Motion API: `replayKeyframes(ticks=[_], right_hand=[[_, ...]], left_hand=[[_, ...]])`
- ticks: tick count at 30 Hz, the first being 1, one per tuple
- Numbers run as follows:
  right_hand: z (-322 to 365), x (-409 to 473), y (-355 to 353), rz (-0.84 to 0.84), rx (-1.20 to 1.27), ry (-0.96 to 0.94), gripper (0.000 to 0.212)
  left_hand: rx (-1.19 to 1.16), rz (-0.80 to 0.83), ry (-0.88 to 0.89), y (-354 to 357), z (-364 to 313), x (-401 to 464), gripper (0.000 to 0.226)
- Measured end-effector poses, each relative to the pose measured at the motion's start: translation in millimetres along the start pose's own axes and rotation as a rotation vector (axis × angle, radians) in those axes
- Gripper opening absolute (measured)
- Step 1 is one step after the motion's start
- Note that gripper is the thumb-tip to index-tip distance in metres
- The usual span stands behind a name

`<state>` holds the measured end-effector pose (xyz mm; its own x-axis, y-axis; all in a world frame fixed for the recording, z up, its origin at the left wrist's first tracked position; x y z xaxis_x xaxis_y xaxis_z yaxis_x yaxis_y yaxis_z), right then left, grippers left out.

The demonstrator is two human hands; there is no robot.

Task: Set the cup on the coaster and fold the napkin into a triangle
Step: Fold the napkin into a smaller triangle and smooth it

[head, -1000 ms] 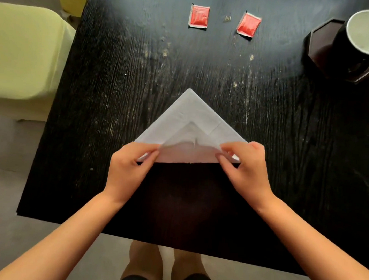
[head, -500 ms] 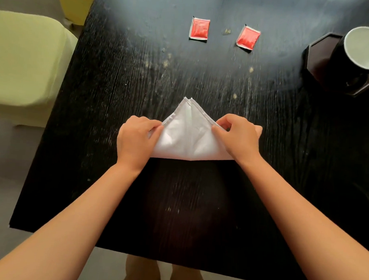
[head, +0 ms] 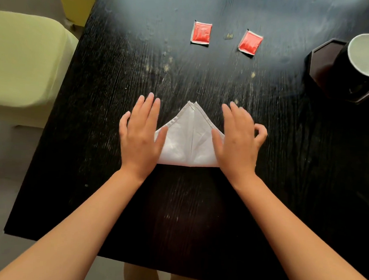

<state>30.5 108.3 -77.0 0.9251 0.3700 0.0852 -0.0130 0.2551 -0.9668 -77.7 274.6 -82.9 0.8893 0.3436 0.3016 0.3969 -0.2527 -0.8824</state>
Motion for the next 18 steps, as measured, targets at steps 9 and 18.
replayKeyframes(ticks=[9,18], right_hand=[[24,-8,47,0.335,-0.172,-0.247,0.057],[-12,-20,22,0.209,-0.185,-0.023,0.061]], left_hand=[[0.106,0.441,0.133,54,-17,-10,0.055],[0.198,0.4,0.097,28,13,-24,0.058]])
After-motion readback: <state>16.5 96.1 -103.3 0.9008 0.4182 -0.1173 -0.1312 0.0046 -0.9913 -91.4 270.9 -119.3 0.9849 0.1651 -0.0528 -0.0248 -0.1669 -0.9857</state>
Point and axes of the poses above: each hand's wrist, its own x-axis towards the middle knuckle, its own y-axis out of the palm, z = x × y, the point moved 3 cm from there along x, towards the middle knuckle, and after that the axes turned 9 degrees about y, right-handed, at the moved point
